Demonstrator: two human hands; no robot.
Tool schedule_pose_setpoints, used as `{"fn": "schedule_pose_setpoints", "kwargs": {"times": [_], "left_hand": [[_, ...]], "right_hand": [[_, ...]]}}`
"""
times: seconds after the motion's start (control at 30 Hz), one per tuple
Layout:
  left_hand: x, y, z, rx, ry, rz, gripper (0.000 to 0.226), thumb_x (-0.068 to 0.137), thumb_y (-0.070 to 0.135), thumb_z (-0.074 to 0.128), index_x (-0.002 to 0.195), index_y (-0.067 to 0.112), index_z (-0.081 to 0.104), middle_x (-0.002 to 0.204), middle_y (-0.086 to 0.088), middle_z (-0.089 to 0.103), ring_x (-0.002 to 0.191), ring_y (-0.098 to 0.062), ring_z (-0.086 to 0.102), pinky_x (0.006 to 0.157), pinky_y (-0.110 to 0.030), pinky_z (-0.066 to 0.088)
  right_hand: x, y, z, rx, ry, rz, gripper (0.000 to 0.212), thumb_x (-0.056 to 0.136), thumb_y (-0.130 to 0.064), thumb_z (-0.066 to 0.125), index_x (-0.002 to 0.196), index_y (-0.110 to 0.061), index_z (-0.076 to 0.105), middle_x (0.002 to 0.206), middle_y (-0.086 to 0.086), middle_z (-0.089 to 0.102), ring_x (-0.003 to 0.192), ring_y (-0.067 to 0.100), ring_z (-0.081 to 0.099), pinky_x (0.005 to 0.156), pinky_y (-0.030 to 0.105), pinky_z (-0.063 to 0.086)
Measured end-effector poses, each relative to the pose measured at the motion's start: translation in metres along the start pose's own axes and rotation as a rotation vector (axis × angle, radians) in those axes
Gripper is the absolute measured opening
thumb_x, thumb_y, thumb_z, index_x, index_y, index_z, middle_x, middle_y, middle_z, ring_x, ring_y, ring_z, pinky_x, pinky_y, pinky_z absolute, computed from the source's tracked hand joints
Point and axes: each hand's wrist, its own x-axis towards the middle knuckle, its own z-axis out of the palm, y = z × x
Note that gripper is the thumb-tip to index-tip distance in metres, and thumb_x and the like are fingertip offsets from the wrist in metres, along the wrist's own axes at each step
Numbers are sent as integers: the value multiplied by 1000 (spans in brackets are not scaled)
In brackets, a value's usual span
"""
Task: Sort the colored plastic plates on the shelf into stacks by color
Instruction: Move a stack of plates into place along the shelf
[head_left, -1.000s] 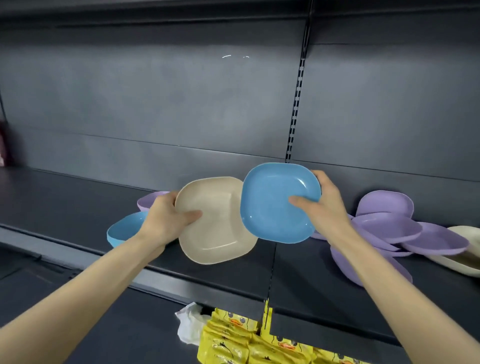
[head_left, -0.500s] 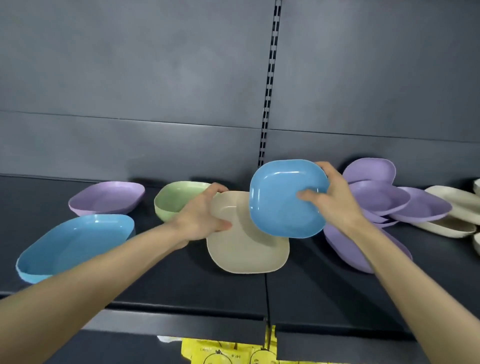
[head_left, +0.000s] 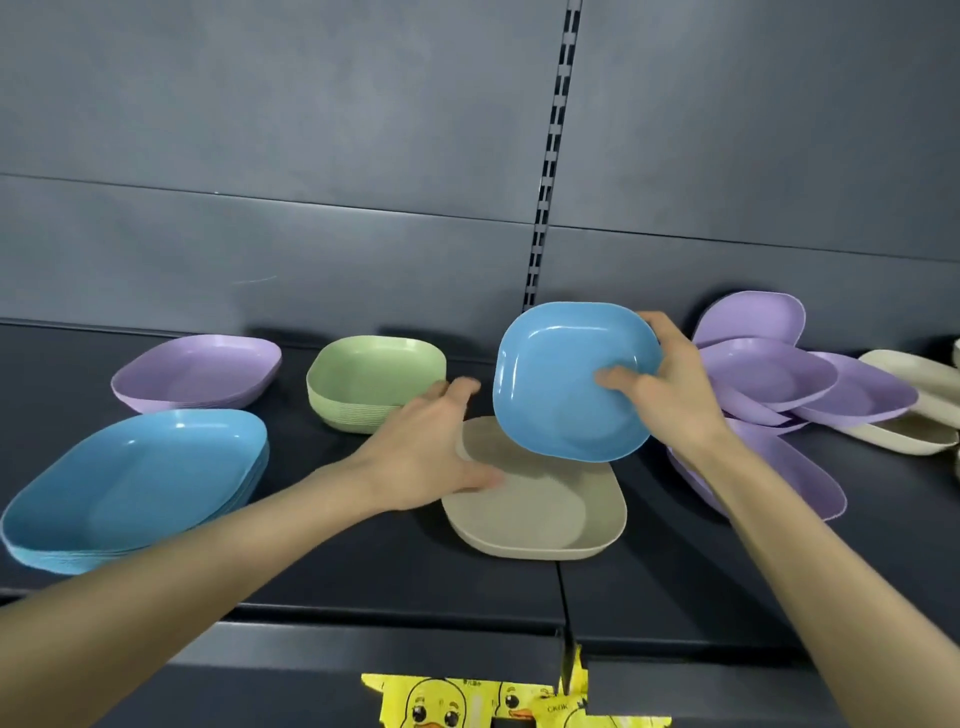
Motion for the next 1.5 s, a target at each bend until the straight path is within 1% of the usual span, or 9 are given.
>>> {"fn": "schedule_pose_setpoints", "kwargs": {"times": [0.17, 0.33, 0.53, 0.7, 0.83, 0.97, 1.07, 1.17, 1.5], "left_hand": [[-31, -9, -24, -399, 174, 171, 94, 69, 19, 82, 142, 36, 24, 120, 23, 49, 107, 6, 54, 82, -8, 46], [-61, -30, -46, -467, 327, 182, 93, 61, 25, 83, 136, 43, 31, 123, 7, 56, 91, -4, 66, 84, -16, 52], [-111, -59, -89, -552, 359, 193, 77, 58, 22, 76, 118, 53, 38, 92, 33, 61, 83, -3, 65, 74, -9, 49], [-145, -100, -109, -618, 376, 138, 70, 56, 26, 78, 108, 58, 46, 100, 18, 62, 89, -8, 67, 81, -18, 54], [-168, -126, -117, -606, 389, 138, 66, 53, 35, 79, 102, 67, 48, 106, 24, 63, 94, -10, 68, 85, -22, 54], [-184, -144, -120, -545, 400, 71, 61, 55, 44, 75, 92, 79, 41, 114, 10, 61, 95, -5, 65, 83, -17, 51], [-186, -163, -117, -430, 438, 2, 65, 61, 46, 76, 116, 58, 43, 116, 14, 55, 105, -2, 54, 85, -9, 39], [-181, -174, -108, -396, 444, -42, 75, 65, 45, 77, 132, 35, 46, 120, 17, 49, 122, -7, 41, 95, -18, 33], [-178, -185, -96, -521, 408, -75, 68, 67, 35, 80, 127, 27, 50, 119, 15, 45, 112, -9, 55, 97, -23, 43]], "right_hand": [[-6, -23, 37, 124, -79, 6, 41, 79, 2, 66, 111, -19, 51, 92, -11, 61, 80, 5, 58, 57, 9, 47], [-15, -49, 81, 157, -189, -4, 39, 80, -4, 68, 111, -20, 51, 94, -12, 61, 83, 3, 59, 68, 18, 48], [-42, -78, 144, 148, -182, -10, 49, 78, -10, 71, 114, -19, 39, 99, -15, 51, 92, 5, 55, 74, 23, 47], [-76, -96, 194, 144, -84, -7, 55, 77, -15, 74, 113, -24, 33, 110, -11, 44, 103, 9, 51, 80, 23, 46], [-107, -103, 221, 177, -100, -26, 58, 80, -20, 73, 124, -28, 37, 112, -23, 38, 103, -10, 42, 72, -2, 39], [-127, -103, 233, 211, -203, -7, 72, 79, -21, 74, 136, -27, 31, 119, -22, 46, 100, -21, 46, 73, -3, 40], [-131, -100, 236, 152, -282, 14, 84, 76, -26, 76, 144, -27, 26, 121, -29, 45, 112, -13, 46, 93, 11, 43], [-128, -93, 239, 70, -341, 48, 85, 75, -34, 77, 144, -28, 27, 129, -26, 45, 121, -6, 42, 102, 19, 39], [-122, -80, 246, -107, -406, 75, 90, 76, -53, 68, 149, -26, 23, 147, -15, 38, 132, 2, 36, 110, 28, 32]]}}
